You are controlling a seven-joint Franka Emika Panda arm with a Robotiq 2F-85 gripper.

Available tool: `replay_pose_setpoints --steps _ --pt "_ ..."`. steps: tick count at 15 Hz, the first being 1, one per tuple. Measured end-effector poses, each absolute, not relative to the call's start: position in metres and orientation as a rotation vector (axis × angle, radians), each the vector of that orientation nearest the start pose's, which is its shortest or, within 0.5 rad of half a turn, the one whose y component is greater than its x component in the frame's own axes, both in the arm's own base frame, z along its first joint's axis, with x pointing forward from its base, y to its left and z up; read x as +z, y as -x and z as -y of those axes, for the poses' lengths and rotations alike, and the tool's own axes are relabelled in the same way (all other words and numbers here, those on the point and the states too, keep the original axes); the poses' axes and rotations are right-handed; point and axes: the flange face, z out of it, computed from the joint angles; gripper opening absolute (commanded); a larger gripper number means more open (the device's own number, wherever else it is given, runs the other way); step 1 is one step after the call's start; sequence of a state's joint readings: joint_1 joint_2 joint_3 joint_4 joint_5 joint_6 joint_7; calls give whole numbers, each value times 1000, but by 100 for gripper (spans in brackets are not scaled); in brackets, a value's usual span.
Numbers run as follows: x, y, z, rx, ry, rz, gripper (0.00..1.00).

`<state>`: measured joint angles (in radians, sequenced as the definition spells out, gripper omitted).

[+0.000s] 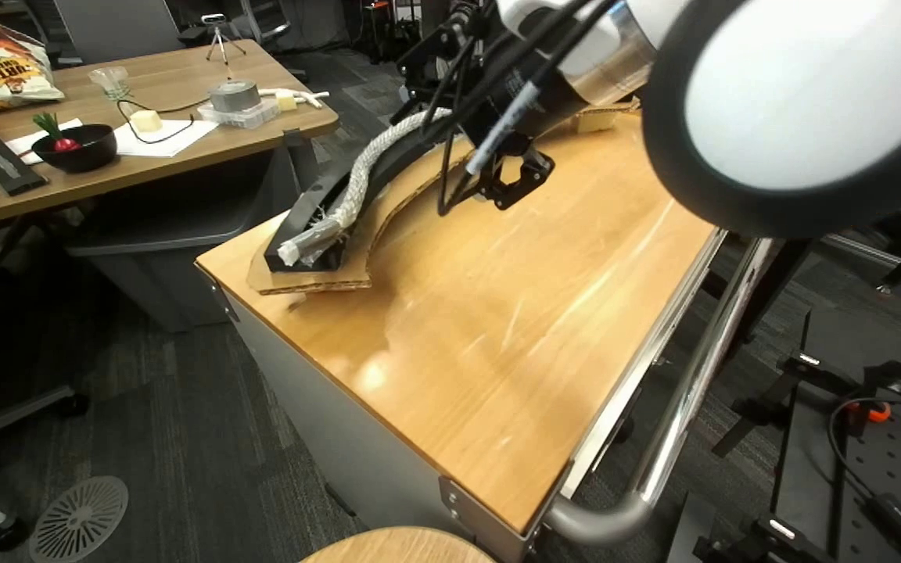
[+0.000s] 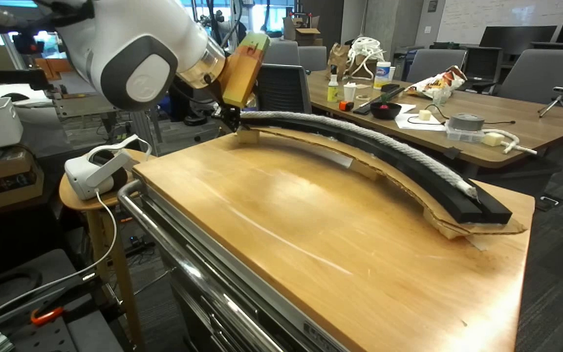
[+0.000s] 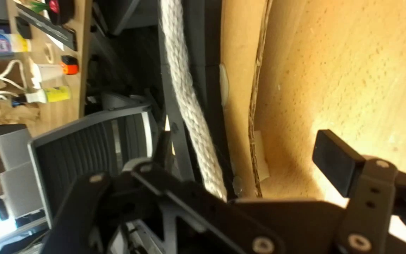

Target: Put the white rope on the black board

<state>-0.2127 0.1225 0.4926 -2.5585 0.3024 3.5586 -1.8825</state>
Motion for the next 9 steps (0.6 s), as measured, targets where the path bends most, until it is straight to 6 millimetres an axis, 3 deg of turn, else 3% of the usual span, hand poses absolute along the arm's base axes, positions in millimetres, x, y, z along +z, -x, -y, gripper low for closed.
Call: replay_pose_setpoints --steps 2,5,7,9 --pt "325 -467 -82 882 -1525 -1815 100" --pt "309 -442 -33 803 -1609 -1763 100" --pt "311 -439 -27 798 -1616 -1748 100" --pt "313 -438 -34 811 -1611 -1752 100"
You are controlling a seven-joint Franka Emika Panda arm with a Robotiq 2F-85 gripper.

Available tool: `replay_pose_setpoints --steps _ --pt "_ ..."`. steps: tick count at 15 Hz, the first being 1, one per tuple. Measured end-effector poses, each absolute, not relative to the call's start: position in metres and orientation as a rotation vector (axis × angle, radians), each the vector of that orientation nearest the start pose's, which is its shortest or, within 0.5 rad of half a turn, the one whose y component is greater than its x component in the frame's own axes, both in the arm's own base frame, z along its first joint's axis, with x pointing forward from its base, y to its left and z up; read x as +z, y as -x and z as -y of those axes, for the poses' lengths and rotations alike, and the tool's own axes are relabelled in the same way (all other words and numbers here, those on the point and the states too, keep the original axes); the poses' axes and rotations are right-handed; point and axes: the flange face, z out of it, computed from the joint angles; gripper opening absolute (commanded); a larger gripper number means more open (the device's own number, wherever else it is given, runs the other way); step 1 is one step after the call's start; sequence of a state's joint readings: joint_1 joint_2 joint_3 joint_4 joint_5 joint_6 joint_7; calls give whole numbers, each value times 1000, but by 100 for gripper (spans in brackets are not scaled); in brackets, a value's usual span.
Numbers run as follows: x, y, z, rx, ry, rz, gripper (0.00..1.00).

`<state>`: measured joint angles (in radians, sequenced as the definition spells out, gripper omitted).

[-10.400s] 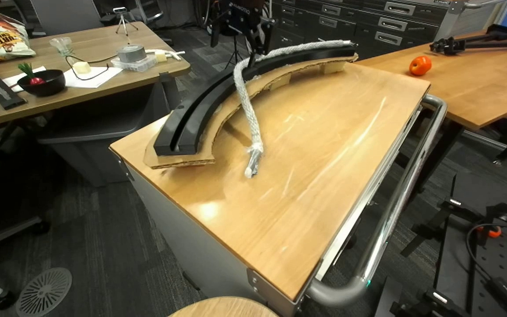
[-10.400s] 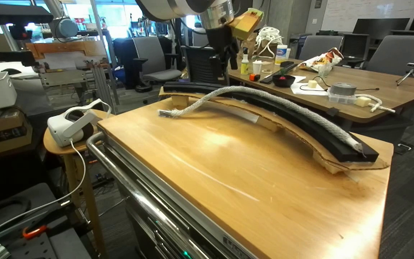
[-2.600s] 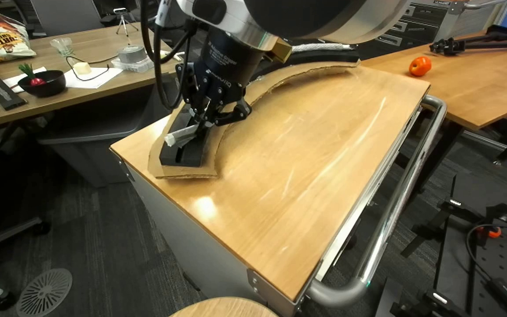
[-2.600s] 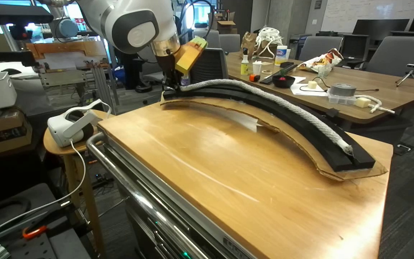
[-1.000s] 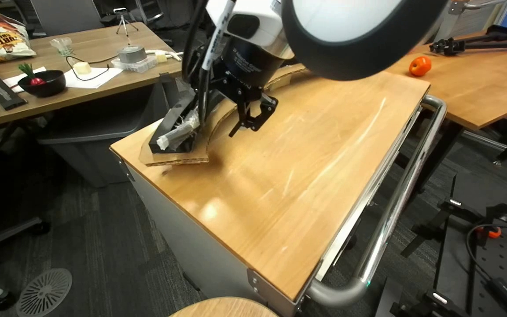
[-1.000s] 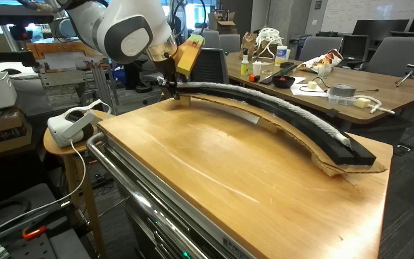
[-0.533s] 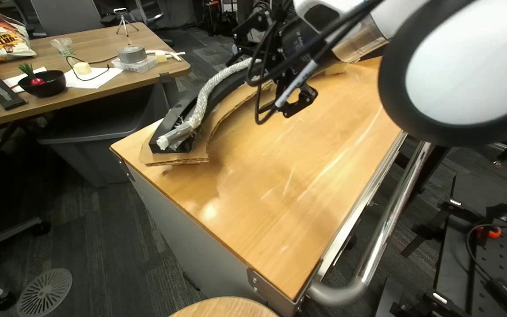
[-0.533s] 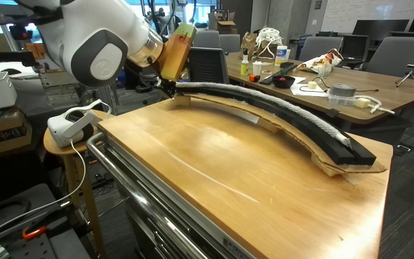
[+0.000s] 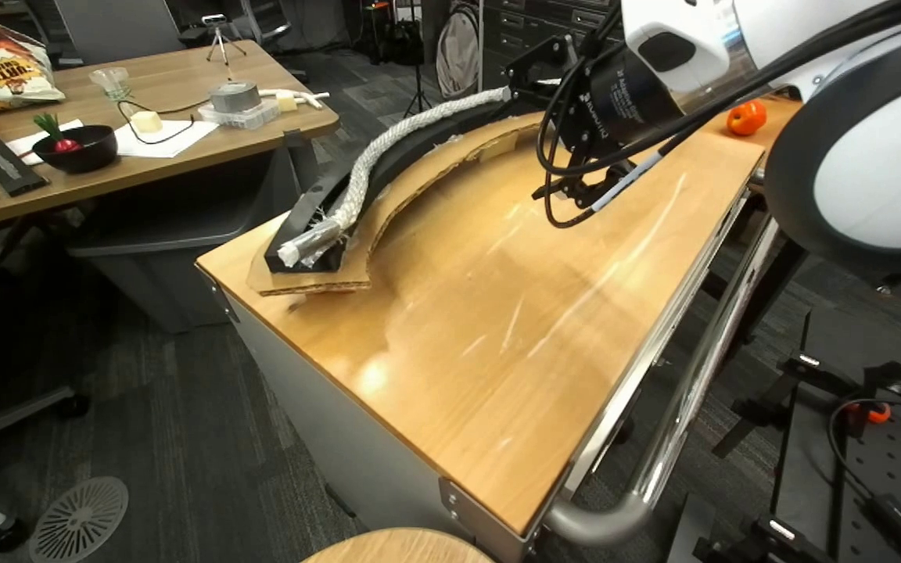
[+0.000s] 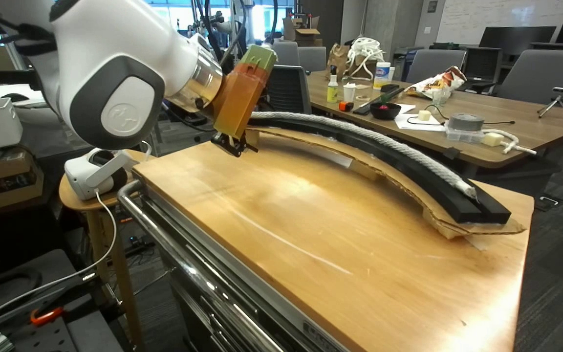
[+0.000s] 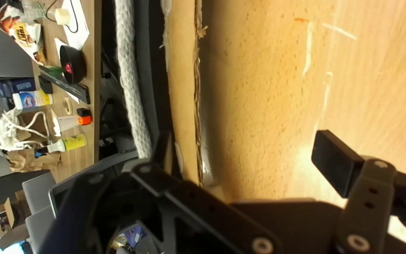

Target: Put the white rope on the black board

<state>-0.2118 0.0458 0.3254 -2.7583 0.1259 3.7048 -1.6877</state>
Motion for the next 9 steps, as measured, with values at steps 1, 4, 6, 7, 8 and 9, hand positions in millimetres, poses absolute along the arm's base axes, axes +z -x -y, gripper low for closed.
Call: replay_pose_setpoints --steps 1,4,6,7,8,9 --pt "313 -438 -35 814 -1612 -1753 100" --pt "309 -438 -35 797 -1616 -1771 100" --pt "301 -440 -31 707 -1624 -1856 100" --pt "300 -441 -31 668 -1625 -1902 100" --pt "302 -442 -32 650 -1627 -1928 100" --pt "305 -443 -32 643 -1625 -1937 100"
